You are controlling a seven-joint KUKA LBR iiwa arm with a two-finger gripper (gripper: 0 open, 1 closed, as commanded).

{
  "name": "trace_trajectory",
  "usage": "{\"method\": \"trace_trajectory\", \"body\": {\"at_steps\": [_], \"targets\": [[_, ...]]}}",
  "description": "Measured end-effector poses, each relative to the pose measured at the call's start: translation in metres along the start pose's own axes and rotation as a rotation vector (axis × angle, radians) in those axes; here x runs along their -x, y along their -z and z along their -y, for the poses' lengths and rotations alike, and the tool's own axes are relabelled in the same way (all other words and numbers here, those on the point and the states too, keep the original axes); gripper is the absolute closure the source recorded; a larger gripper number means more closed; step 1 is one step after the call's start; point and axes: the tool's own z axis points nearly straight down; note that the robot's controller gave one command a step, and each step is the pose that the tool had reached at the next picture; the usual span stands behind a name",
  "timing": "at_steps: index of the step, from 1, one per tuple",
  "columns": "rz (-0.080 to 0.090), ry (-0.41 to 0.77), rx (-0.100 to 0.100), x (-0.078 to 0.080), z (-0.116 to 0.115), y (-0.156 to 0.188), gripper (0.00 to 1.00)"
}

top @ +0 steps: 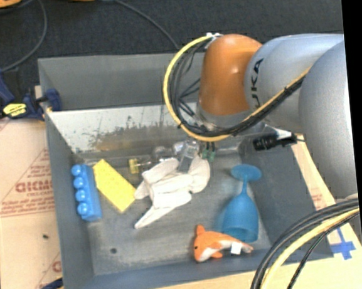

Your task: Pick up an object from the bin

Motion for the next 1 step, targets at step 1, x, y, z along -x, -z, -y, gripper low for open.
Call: {"method": "trace_trajectory", "body": {"at_steps": [1], "targets": [[-0.005,-0.036,-0.003,-0.0019,-0.0092,0.0755,1.0]]}}
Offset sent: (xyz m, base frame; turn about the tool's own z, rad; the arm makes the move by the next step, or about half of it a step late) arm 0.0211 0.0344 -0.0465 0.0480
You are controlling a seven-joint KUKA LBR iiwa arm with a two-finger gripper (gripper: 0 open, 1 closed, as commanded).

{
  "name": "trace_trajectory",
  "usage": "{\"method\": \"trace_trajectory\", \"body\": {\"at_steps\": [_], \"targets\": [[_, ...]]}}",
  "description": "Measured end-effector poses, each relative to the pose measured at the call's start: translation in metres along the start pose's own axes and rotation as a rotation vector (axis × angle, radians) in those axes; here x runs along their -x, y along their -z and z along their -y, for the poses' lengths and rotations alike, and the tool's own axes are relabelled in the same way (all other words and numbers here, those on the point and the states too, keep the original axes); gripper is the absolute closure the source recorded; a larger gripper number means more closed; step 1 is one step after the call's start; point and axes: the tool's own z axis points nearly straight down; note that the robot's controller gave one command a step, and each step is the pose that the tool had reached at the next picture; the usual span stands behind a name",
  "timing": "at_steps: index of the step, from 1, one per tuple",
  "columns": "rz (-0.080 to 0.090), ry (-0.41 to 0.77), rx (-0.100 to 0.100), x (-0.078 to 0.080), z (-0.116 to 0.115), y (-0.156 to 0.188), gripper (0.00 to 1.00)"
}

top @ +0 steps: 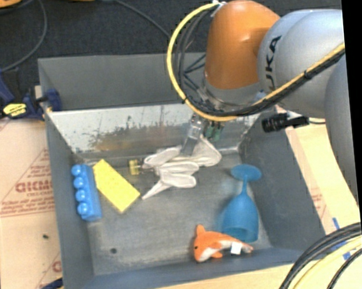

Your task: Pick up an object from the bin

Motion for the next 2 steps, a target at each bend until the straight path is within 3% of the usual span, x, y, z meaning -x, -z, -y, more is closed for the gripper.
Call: {"method": "trace_trajectory", "body": {"at_steps": [1,2], "targets": [[0.012,-0.006,0.005,0.006,-0.017,-0.052,1.0],[0.002,-0.231,0.0,-0.006,-0.022,-0.101,1.0]]}}
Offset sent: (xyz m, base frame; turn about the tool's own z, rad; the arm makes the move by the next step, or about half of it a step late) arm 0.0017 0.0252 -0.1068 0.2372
